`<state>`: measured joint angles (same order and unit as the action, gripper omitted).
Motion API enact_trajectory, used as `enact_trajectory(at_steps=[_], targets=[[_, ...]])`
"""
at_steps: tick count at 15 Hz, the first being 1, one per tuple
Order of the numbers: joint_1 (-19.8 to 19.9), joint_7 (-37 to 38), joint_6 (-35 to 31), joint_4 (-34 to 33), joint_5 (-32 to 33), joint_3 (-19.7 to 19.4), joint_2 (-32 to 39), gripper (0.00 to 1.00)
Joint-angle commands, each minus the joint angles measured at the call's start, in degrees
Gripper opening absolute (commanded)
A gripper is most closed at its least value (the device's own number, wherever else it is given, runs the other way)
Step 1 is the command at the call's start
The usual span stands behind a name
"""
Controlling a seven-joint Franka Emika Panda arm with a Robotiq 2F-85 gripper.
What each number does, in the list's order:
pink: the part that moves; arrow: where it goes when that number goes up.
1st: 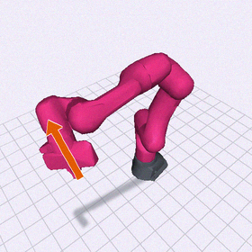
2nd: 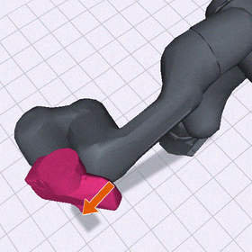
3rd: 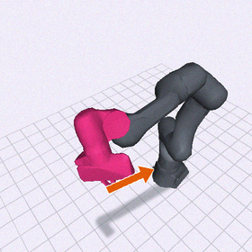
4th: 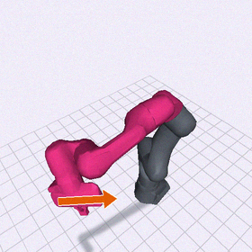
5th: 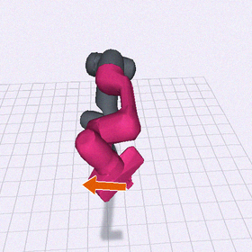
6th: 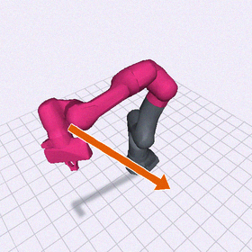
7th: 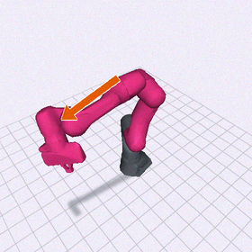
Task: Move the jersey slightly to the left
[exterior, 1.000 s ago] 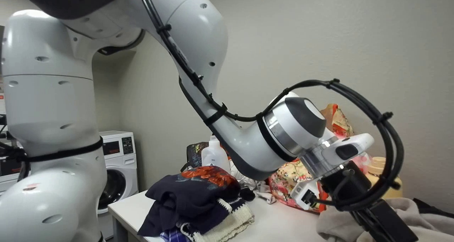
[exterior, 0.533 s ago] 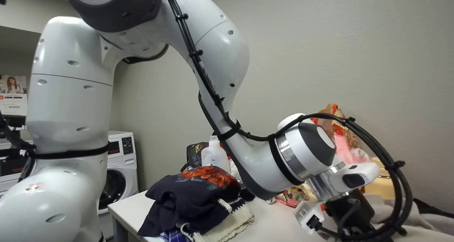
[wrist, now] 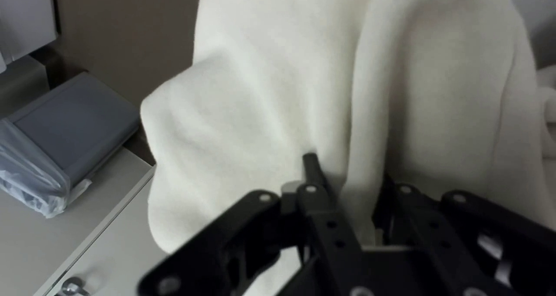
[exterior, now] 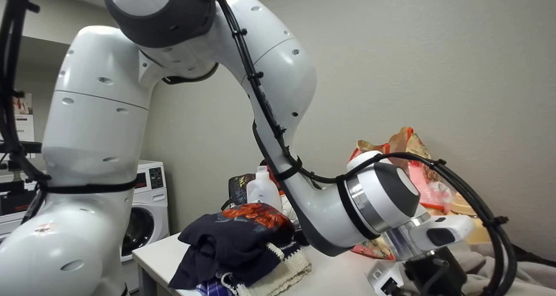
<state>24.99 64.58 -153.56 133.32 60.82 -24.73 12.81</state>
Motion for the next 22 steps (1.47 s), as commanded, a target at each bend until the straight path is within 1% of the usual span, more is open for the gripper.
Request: enact_trajectory(at_steps=[1,3,4,7,9,10,11,16,19,22], targets=[[-1.5,0.4,0.9,-0.6,-0.5,-0.7,0.0,0.01],[-2.1,-0.5,2.7,-0.6,-0.5,-0.7,-1.7,0.00],[-2.4,-0.7,4.1,-0.7,-0.5,-0.6,-2.7,0.03],[-4.3,-0.6,13.1,-0.9,0.5,-0.3,-9.1,0.02],[-5.2,-0.6,19.6,-1.5,0.8,0.8,-13.7,0.02],[-5.5,-0.7,22.4,-1.8,1.0,1.5,-15.9,0.02],[-5.7,-2.0,23.6,-1.6,0.1,2.3,-18.8,0.02],[-6.9,-3.0,26.8,-1.2,-0.6,7.4,-30.9,0.02],[-8.0,-3.7,25.9,-1.3,-1.2,10.4,-36.8,0.02],[-10.0,-5.2,25.1,-2.1,-2.6,13.1,-41.3,0.02]])
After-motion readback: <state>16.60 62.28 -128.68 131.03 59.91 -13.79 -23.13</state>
